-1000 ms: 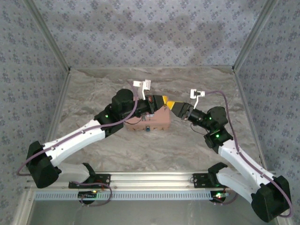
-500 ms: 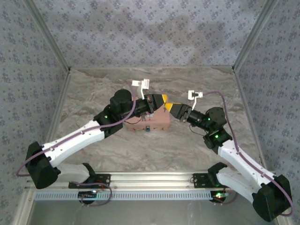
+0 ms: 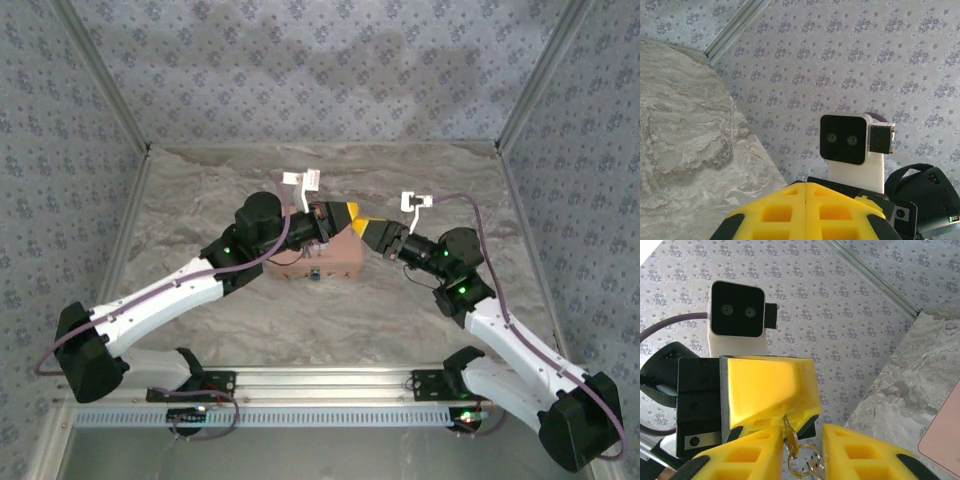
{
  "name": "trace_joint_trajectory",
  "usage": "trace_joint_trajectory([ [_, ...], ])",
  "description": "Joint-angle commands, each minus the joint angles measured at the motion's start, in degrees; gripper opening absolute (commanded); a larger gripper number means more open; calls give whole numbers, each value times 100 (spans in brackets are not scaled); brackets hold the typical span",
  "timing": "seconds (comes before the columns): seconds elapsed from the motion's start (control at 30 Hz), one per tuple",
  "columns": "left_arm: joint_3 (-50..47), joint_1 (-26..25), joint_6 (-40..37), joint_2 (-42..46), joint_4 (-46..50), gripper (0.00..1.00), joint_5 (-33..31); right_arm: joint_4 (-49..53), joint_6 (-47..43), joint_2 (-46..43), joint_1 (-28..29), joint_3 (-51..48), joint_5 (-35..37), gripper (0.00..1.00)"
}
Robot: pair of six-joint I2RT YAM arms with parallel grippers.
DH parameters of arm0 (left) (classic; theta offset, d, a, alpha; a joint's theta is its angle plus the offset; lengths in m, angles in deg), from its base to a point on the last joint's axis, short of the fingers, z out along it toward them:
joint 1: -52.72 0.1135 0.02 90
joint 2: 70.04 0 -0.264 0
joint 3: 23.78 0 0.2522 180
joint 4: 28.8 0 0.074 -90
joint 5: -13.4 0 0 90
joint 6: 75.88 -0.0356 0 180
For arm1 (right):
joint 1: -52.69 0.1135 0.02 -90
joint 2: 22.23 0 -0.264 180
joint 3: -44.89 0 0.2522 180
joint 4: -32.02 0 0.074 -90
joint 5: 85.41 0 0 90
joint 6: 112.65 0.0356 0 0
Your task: Unlock the padlock with the key
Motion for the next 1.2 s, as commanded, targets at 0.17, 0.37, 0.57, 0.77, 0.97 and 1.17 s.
trace_joint_trajectory([
  [0.17, -100, -32, 68, 156, -448, 0, -80, -120, -62, 6, 54, 171, -40, 13],
  [0.37, -162, -31, 82, 182, -530, 0, -88, -147, -80, -39, 24, 146, 34, 0],
  [0.57, -283, -34, 74, 286, -475, 0, -88, -59, -94, -211, -144, 128, 118, 0],
  [0.77, -352, -35, 46, 362, -431, 0, -142, 43, -161, -175, -146, 202, 58, 0],
  [0.97, -229, -29, 20, 249, -447, 0, -93, 224, -383, -119, 49, 299, 7, 0],
  [1.17, -211, -35, 52, 211, -506, 0, -129, 249, -416, -214, 80, 304, 92, 31],
])
